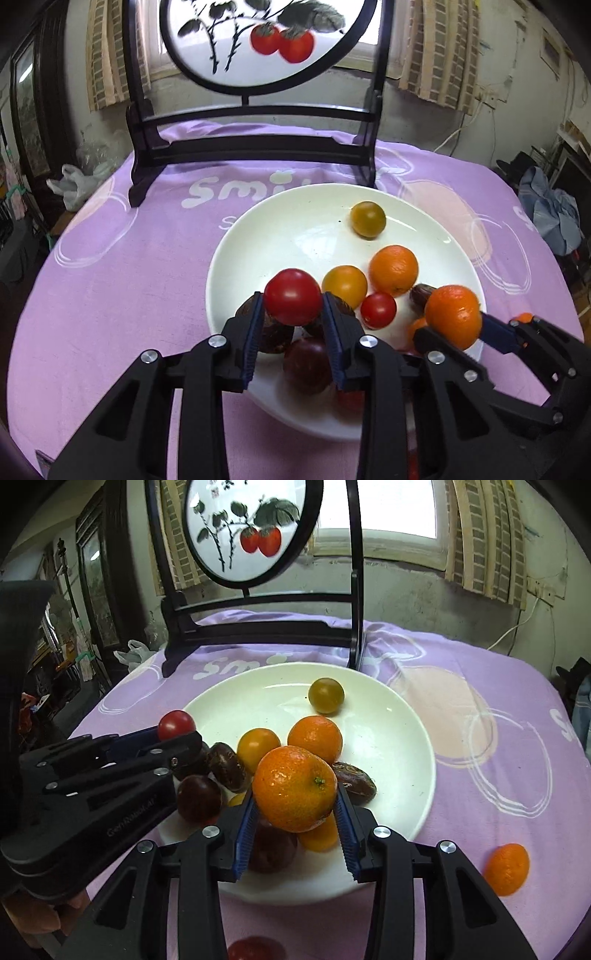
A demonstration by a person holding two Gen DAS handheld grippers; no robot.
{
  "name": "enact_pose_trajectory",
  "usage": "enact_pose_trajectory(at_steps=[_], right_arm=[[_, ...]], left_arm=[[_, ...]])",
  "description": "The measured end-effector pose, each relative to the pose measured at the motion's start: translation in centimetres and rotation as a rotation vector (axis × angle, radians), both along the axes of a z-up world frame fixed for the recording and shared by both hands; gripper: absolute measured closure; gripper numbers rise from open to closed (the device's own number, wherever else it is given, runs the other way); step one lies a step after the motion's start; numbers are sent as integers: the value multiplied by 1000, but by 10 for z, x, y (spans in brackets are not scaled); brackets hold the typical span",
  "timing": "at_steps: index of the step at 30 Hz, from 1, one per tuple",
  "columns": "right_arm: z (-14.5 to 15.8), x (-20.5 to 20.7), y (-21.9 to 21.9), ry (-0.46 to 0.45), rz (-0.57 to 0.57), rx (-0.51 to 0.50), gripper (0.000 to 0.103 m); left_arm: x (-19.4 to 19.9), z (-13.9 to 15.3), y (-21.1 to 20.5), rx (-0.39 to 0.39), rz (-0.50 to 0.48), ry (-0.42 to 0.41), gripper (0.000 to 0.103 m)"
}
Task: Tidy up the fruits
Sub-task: 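Lower the mandarin and tomato into the plate and open both grippers, then grasp an orange with the right gripper while the left grasps a red tomato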
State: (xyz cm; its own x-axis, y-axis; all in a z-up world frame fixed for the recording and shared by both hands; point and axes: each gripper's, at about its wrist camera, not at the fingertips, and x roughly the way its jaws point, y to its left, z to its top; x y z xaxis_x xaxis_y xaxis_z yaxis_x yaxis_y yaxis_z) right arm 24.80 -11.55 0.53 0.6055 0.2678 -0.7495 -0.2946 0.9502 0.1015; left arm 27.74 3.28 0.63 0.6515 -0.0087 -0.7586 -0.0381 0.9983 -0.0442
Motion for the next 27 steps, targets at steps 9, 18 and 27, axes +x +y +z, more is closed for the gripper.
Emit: enact_pose_trajectory(at_steps=[9, 18, 27], right_arm=[[11, -26, -26, -18, -11, 74, 45], [23, -91, -79, -49, -86, 16, 44], [-20, -155, -95, 47, -49, -77, 43]], left_arm=[[-27, 21, -9, -14, -4, -60, 31], [-105, 45, -18, -71, 16, -144, 12], [-167, -1, -27, -96, -30, -50, 11]])
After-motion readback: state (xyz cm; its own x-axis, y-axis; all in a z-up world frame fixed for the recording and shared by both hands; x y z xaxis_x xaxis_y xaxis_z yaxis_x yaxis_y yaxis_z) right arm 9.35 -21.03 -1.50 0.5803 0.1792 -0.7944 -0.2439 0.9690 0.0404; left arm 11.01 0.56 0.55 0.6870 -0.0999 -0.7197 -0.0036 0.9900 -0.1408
